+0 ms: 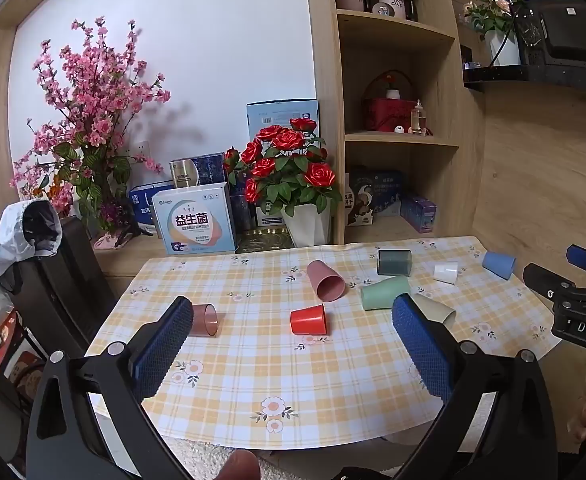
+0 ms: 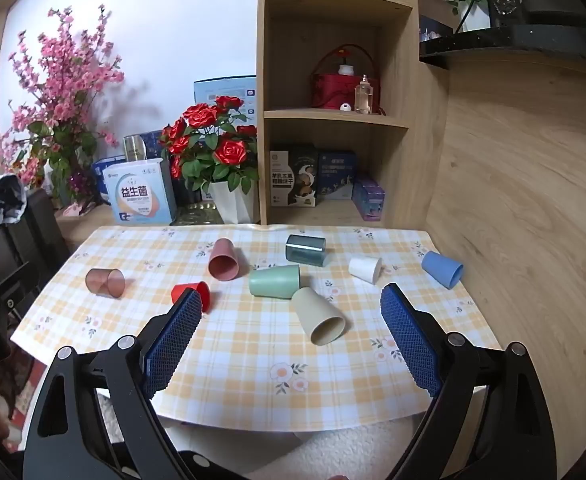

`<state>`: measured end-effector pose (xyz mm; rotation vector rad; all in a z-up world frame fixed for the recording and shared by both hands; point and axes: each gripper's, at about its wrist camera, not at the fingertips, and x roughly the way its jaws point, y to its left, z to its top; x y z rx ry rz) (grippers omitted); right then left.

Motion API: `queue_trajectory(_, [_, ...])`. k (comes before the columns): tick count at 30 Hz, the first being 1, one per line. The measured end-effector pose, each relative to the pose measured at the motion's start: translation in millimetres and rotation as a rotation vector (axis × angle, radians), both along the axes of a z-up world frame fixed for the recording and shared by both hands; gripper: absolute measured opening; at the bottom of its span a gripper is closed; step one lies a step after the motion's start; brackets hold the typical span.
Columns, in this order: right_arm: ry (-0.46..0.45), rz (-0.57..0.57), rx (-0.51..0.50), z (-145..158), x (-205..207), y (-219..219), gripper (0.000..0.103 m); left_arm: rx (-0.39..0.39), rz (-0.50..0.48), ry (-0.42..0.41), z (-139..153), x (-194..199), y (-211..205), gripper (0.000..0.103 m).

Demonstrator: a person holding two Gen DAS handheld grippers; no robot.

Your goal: Flip cup upside down

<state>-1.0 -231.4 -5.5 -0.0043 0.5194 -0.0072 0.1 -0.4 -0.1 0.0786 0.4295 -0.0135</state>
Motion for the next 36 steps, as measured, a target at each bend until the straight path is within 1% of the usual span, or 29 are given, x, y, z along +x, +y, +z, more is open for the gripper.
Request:
queue_trajectory(18, [-0.006,0.0,0.003,3.1,-1.8,-0.4,0.088,-0.013,-0.008,-0.003,0.1,-3.9,3.0,0.097])
queue_trajectory(36, [-0.022,0.0,0.007,1.6,-3.0,-3.0,0.088,-0.023,-0.007,-0.029,4.2,-5.1,1.7,0.097])
